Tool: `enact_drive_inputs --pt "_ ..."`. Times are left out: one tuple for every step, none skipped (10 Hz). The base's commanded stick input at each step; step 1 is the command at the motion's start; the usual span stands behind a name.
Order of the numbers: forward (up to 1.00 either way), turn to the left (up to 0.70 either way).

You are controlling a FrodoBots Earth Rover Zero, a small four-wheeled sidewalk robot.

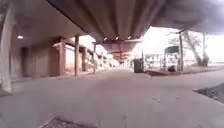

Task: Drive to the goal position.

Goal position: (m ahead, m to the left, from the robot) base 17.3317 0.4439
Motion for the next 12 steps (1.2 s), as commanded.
enact_drive_inputs --pt "0.70 0.00" --pt "0.70 0.00" --pt "0.70 0.00" --pt "0.70 0.00" --pt "0.70 0.00" --pt "0.70 0.00" --pt "0.70 0.00" --pt "0.70 0.00" --pt "0.70 0.00" --pt "0.70 0.00" --pt "0.70 0.00" --pt "0.70 0.00"
